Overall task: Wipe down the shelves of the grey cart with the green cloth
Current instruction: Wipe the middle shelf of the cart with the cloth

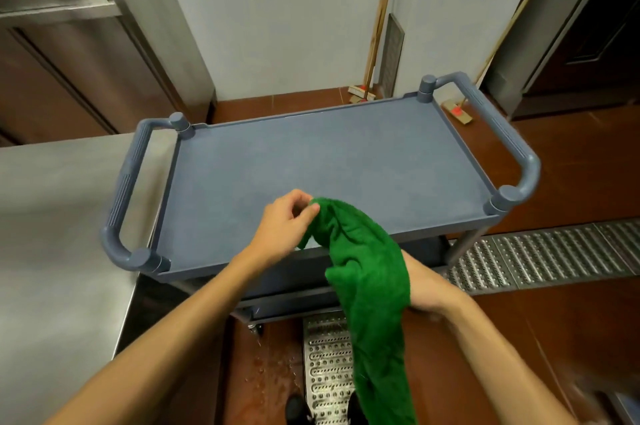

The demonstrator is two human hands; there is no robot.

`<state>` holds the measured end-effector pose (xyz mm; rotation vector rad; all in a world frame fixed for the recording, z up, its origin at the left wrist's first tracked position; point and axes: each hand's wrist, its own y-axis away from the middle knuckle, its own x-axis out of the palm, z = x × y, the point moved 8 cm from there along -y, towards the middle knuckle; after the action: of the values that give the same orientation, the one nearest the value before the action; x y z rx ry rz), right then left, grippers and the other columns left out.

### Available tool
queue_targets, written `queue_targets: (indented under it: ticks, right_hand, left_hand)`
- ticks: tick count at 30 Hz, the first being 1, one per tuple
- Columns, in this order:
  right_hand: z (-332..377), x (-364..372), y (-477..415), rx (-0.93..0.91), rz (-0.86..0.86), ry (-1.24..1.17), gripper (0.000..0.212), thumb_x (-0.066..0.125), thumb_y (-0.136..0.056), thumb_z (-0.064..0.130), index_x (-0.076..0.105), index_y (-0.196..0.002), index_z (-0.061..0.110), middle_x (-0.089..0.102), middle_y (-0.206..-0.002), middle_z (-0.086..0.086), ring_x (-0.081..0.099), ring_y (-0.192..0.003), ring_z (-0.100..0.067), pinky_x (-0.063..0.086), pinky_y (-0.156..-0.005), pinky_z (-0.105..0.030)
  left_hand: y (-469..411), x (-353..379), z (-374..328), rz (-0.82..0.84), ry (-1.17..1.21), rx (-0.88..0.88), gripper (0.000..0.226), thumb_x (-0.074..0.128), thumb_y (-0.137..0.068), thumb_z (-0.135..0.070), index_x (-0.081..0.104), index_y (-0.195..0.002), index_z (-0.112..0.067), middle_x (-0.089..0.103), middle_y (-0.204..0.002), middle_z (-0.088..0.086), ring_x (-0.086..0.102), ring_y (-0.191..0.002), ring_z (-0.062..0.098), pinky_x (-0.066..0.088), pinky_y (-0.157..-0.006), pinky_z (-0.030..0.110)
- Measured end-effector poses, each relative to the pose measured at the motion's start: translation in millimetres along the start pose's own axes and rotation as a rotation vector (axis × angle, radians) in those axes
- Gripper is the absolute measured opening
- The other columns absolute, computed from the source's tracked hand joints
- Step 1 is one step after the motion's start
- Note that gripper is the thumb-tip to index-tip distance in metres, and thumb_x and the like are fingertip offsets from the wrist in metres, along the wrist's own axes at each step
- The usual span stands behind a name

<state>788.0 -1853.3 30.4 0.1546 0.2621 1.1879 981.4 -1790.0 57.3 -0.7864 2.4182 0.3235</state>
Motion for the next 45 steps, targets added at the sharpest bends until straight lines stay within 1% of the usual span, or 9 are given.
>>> queue_targets:
  ticks: [6,11,15,19,25,30,34,38,45]
  right_hand:
    - [55,10,-21,-0.05,0.103,0.035,0.013,0.064,-0.087,0.007,0.074,-0.091,0.014,0.073,-0.093,0.002,0.062,-0.086,-0.007,0.056,-0.078,-0.038]
    - [57,-4,-37,0.01,0.223,0.48,0.015,0.062,-0.09,-0.002,0.07,-0.101,0.005,0.074,-0.104,-0.004,0.07,-0.102,-0.021,0.055,-0.087,-0.043]
    - [45,-41,-47,0.175,0.111,0.566,0.012,0.063,-0.091,0.013,0.072,-0.09,0.022,0.075,-0.092,-0.005,0.072,-0.089,-0.021,0.059,-0.08,-0.049]
    - [56,-62,-56,0.034,-0.192,0.13,0.038,0.071,-0.085,0.001,0.079,-0.083,0.039,0.077,-0.087,0.013,0.068,-0.083,0.002,0.055,-0.07,-0.019]
    - [-6,-79,-130,0.074,-0.332,0.396,0.034,0.06,-0.088,-0.01,0.068,-0.115,0.008,0.068,-0.122,-0.013,0.062,-0.108,-0.008,0.045,-0.092,-0.011]
    - [-93,-78,-159,0.471,-0.1,0.786,0.03,0.055,-0.09,0.006,0.072,-0.114,0.011,0.07,-0.122,-0.012,0.062,-0.119,-0.028,0.047,-0.102,-0.037]
    - [-73,-109,-159,0.225,-0.524,0.843,0.036,0.064,-0.088,0.044,0.067,-0.12,0.026,0.062,-0.115,-0.009,0.056,-0.114,-0.032,0.046,-0.098,-0.042]
    - [-103,-81,-180,0.214,-0.127,0.861,0.068,0.078,-0.078,0.051,0.056,-0.138,0.027,0.05,-0.124,-0.009,0.048,-0.119,-0.029,0.036,-0.106,-0.033]
    - [-101,-54,-206,0.093,0.07,0.806,0.038,0.091,-0.065,0.016,0.076,-0.1,0.022,0.061,-0.103,0.002,0.062,-0.097,-0.023,0.049,-0.094,-0.038]
  left_hand:
    - [48,87,46,0.428,0.504,-0.292,0.065,0.032,-0.101,-0.065,0.045,-0.152,-0.027,0.067,-0.125,-0.008,0.068,-0.106,0.002,0.055,-0.093,0.024]
    - [67,109,46,0.441,0.864,-0.422,0.039,0.056,-0.096,-0.045,0.078,-0.109,-0.016,0.076,-0.098,-0.009,0.072,-0.092,0.004,0.055,-0.076,0.017]
    - [35,89,26,0.324,0.678,-0.159,0.017,0.061,-0.099,-0.023,0.075,-0.089,-0.023,0.071,-0.085,-0.007,0.064,-0.083,0.005,0.051,-0.08,0.024]
    - [5,78,21,0.216,0.643,-0.084,0.02,0.054,-0.104,-0.017,0.073,-0.11,-0.017,0.075,-0.104,-0.003,0.068,-0.099,0.006,0.051,-0.091,0.023]
    - [-15,43,91,0.055,0.392,-0.142,0.022,0.051,-0.106,-0.02,0.072,-0.101,-0.024,0.076,-0.104,-0.005,0.071,-0.098,0.011,0.056,-0.086,0.033]
    - [-6,-30,168,-0.212,-0.177,-0.022,0.022,0.051,-0.105,-0.02,0.071,-0.109,-0.013,0.07,-0.108,0.002,0.063,-0.104,0.024,0.043,-0.092,0.031]
    - [-5,-100,224,-0.335,-0.484,0.007,0.037,0.042,-0.104,-0.03,0.067,-0.115,-0.005,0.064,-0.113,0.015,0.059,-0.106,0.037,0.043,-0.096,0.045]
    - [-7,-111,273,-0.055,-0.814,-0.02,0.058,0.033,-0.103,-0.042,0.058,-0.132,0.002,0.055,-0.136,0.026,0.052,-0.127,0.045,0.038,-0.106,0.057]
    - [-8,-97,310,0.018,-0.818,-0.124,0.067,0.024,-0.102,-0.046,0.036,-0.155,-0.008,0.028,-0.161,0.025,0.03,-0.148,0.043,0.024,-0.119,0.058]
